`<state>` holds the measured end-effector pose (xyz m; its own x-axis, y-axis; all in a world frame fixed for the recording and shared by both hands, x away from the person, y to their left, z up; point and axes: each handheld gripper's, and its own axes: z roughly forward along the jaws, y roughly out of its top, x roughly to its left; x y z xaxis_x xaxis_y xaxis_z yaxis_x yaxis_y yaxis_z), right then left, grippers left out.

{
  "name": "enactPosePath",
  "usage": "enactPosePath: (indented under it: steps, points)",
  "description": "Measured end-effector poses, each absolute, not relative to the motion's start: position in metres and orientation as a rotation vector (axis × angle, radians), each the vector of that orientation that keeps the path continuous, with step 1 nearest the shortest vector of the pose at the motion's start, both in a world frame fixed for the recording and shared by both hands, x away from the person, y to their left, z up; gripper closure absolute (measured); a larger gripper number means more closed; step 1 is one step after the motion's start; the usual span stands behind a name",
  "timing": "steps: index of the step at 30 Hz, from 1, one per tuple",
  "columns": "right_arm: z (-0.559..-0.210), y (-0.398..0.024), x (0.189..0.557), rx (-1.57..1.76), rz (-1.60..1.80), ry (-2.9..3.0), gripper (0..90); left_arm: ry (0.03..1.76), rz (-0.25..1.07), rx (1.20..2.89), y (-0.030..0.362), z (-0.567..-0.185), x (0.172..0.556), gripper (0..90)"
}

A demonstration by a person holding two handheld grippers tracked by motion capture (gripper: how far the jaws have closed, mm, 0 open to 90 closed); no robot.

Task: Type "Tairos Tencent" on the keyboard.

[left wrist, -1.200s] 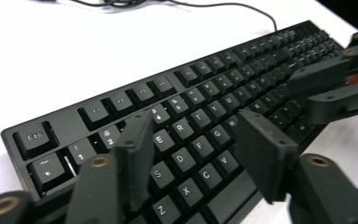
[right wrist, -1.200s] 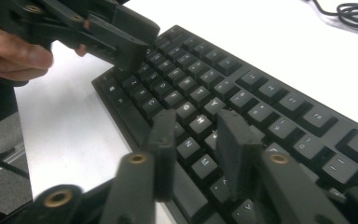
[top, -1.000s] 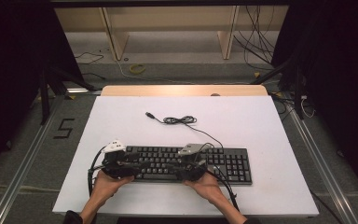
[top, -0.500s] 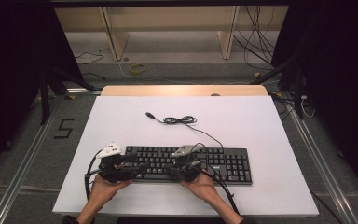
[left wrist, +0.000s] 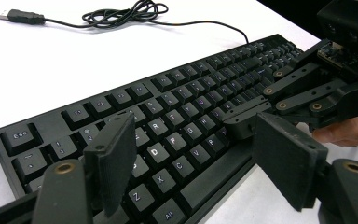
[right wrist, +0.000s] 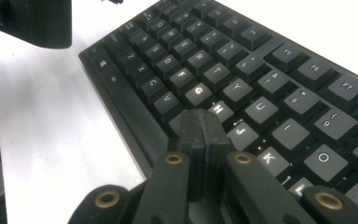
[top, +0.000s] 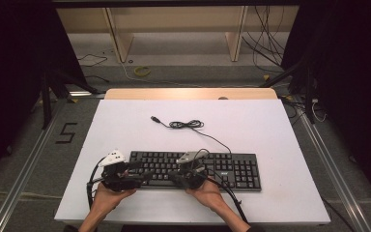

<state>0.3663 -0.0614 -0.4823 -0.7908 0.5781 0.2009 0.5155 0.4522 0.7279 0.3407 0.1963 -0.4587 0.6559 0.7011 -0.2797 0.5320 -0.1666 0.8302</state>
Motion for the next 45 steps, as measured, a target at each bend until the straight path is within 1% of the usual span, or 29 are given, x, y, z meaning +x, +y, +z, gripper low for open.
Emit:
enactPosePath:
  steps: [20, 45]
  points:
    - [-0.485, -0.059, 0.364, 0.982, 1.242, 2.614, 90.0, 0.987, 0.208, 1.836, 0.198, -0.46, 0.341, 30.4]
    - [-0.475, -0.069, 0.365, 1.008, 1.317, 2.585, 88.0, 1.002, 0.222, 1.828, 0.2, -0.46, 0.343, 30.5]
